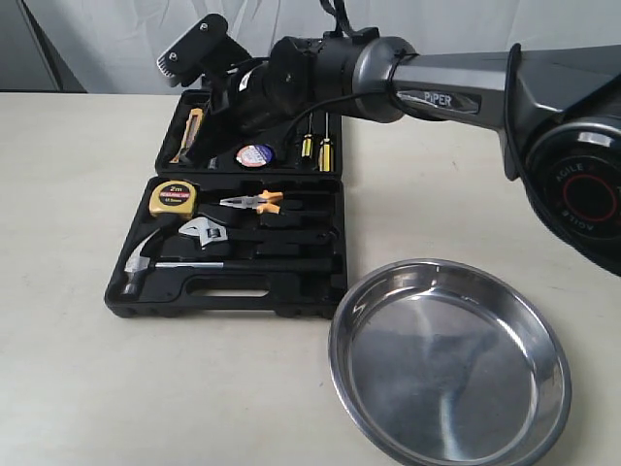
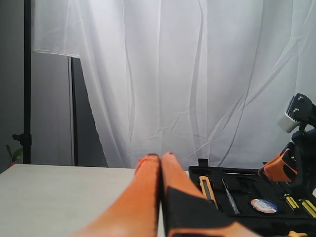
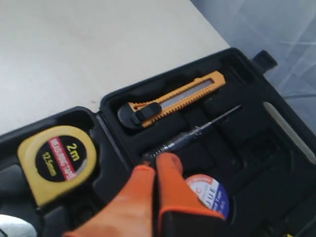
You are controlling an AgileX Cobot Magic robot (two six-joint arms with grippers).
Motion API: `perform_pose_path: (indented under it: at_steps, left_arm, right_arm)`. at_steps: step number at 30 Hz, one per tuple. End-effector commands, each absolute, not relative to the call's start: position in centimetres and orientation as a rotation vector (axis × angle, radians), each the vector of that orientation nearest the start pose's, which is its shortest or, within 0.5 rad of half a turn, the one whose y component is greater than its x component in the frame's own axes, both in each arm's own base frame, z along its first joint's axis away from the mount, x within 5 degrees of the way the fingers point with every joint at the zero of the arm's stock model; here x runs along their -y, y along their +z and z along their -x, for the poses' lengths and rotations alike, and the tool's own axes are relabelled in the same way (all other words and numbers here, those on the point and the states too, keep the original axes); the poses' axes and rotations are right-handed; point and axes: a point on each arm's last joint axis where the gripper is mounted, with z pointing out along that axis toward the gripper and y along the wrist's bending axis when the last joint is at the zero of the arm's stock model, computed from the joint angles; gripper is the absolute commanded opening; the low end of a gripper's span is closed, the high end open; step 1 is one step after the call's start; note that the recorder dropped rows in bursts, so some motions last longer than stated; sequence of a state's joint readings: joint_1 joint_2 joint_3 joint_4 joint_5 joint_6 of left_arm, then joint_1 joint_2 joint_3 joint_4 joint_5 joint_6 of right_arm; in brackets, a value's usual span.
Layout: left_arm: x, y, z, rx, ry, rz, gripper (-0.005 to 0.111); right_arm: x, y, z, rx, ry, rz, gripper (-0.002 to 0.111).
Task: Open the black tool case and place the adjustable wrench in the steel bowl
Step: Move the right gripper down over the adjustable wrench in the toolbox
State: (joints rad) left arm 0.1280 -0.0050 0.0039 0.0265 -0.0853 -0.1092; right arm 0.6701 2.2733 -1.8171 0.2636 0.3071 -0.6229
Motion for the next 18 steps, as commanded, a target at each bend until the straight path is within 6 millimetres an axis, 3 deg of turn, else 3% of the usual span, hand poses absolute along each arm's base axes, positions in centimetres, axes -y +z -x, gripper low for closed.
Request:
perform_pose_path:
  at_steps: [1,11,18]
  left_arm:
    - [-0.7,22.1,-5.5,-1.386,0.035,0.143,0.0]
    - [-0.7,22.1,-5.5,-1.386,0.035,0.143,0.0]
    - [-0.7,22.1,-5.5,-1.386,0.035,0.143,0.0]
  right_arm:
    - [-32.1,18.6,-40.8,-2.024,0.138,1.138,-0.001]
    - [-29.6,16.6,-39.3,-2.365,-0.079,1.267,-0.001]
    - [-29.2,15.9,-37.6,-2.567,0.005,1.319,-0.001]
